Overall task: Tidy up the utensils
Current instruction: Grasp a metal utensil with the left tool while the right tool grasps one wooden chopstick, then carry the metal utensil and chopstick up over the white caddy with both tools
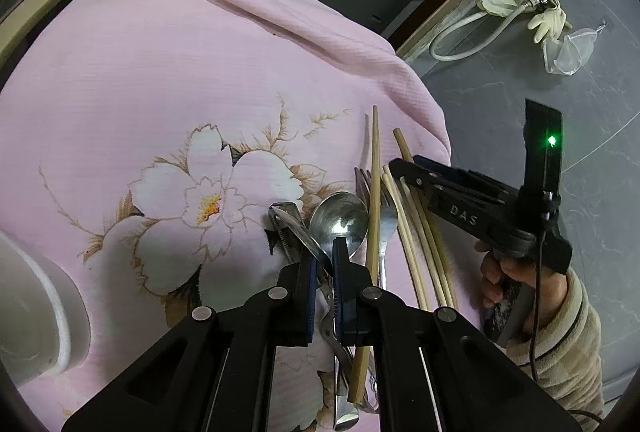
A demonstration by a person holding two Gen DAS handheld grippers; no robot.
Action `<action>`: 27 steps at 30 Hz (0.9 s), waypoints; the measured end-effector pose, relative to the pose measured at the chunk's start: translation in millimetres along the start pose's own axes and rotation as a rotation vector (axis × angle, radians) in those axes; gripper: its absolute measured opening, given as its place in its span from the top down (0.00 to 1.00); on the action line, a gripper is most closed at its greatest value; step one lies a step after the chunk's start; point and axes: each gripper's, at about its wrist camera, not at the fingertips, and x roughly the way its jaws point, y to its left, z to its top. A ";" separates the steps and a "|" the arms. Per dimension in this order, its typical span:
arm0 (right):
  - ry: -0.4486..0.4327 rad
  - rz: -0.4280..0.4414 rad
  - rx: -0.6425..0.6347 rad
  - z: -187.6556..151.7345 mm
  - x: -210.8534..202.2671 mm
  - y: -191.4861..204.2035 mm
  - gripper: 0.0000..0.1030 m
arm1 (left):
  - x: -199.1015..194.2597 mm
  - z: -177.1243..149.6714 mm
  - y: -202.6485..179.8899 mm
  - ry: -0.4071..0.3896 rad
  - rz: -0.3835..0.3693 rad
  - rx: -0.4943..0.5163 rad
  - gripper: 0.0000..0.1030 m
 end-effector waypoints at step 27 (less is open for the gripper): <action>-0.459 0.061 0.041 -64.1 -111.0 25.7 0.95 | -54.6 -57.6 -58.0 -0.312 0.099 0.279 0.99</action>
